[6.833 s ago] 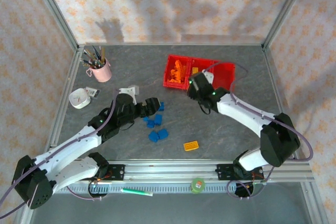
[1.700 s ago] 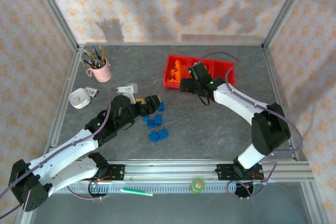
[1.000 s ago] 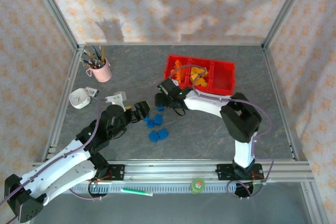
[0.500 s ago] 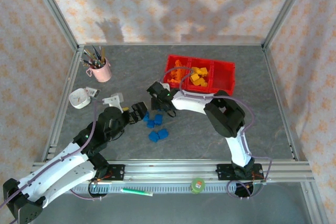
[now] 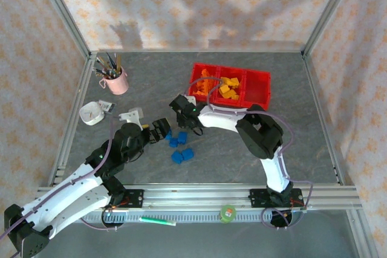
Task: Sort the legos into containers by color
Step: Pick up the lego from the center of the table, then place the lego in the container.
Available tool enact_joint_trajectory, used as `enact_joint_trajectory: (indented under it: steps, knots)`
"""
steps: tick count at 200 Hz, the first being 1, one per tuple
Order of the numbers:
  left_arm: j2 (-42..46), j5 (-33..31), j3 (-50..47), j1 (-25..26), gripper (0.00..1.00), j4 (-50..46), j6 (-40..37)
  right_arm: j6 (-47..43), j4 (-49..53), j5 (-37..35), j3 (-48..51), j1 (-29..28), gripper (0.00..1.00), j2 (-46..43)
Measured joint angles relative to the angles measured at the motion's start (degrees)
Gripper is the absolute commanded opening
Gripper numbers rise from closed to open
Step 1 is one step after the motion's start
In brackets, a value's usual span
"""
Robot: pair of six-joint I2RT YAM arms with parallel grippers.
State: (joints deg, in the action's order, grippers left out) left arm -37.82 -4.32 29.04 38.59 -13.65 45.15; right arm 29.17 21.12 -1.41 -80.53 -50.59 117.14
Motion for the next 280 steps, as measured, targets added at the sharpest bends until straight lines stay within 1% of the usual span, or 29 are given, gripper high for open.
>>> enact_joint_trajectory:
  steps: [37, 71, 90, 108, 142, 162, 183, 210, 229, 239, 248, 267, 273, 280]
  knots:
    - [-2.7, 1.6, 1.4, 0.0, 0.99, 0.2, -0.2, 0.1, -1.4, 0.0, 4.3, 0.9, 0.19, -6.4]
    - [-5.9, 3.5, 3.3, 0.0, 0.99, 1.5, -0.7, 0.5, -3.5, 0.2, 10.0, 4.9, 0.18, -16.0]
    - [-8.1, 4.6, 4.2, 0.0, 0.99, 2.7, -1.3, 0.5, -4.3, 0.3, 13.3, 8.3, 0.18, -21.6]
    - [-10.7, 5.6, 5.2, 0.1, 0.99, 3.9, -1.7, 0.4, -4.6, 0.8, 16.1, 13.1, 0.18, -26.3]
    - [-15.5, 5.9, 7.4, 2.3, 0.99, 6.4, -1.9, -0.3, -4.4, 1.0, 17.1, 23.5, 0.18, -29.8]
    - [-18.0, 6.0, 8.3, 3.6, 0.99, 8.6, -1.9, -1.2, -4.2, 0.3, 16.9, 28.9, 0.18, -30.1]
    - [-21.0, 6.1, 9.7, 4.6, 0.99, 10.4, -1.9, -2.2, -3.4, -0.4, 15.6, 33.4, 0.18, -29.0]
    - [-25.2, 6.7, 12.0, 5.5, 0.99, 12.7, -1.9, -3.3, -3.4, -0.5, 12.4, 38.5, 0.18, -25.2]
    - [-27.5, 7.0, 13.6, 6.0, 0.99, 13.6, -1.9, -4.1, -3.4, -0.6, 9.7, 41.2, 0.19, -21.4]
    - [-28.6, 7.0, 14.3, 6.1, 0.99, 14.3, -2.0, -4.6, -3.4, -0.7, 8.4, 42.1, 0.22, -19.3]
    - [-29.2, 7.1, 14.8, 6.1, 0.99, 14.7, -2.1, -5.1, -3.4, -0.7, 7.4, 42.6, 0.27, -17.6]
    - [-30.1, 7.1, 15.4, 6.1, 0.99, 15.1, -2.2, -5.9, -3.1, -0.6, 5.6, 43.1, 0.32, -14.5]
    - [-30.3, 7.1, 15.6, 6.1, 0.99, 15.2, -2.4, -6.2, -3.0, -0.5, 5.0, 43.2, 0.36, -13.7]
    - [-30.5, 7.1, 15.8, 6.1, 0.99, 15.2, -2.7, -6.4, -2.9, -0.5, 4.4, 43.3, 0.43, -12.9]
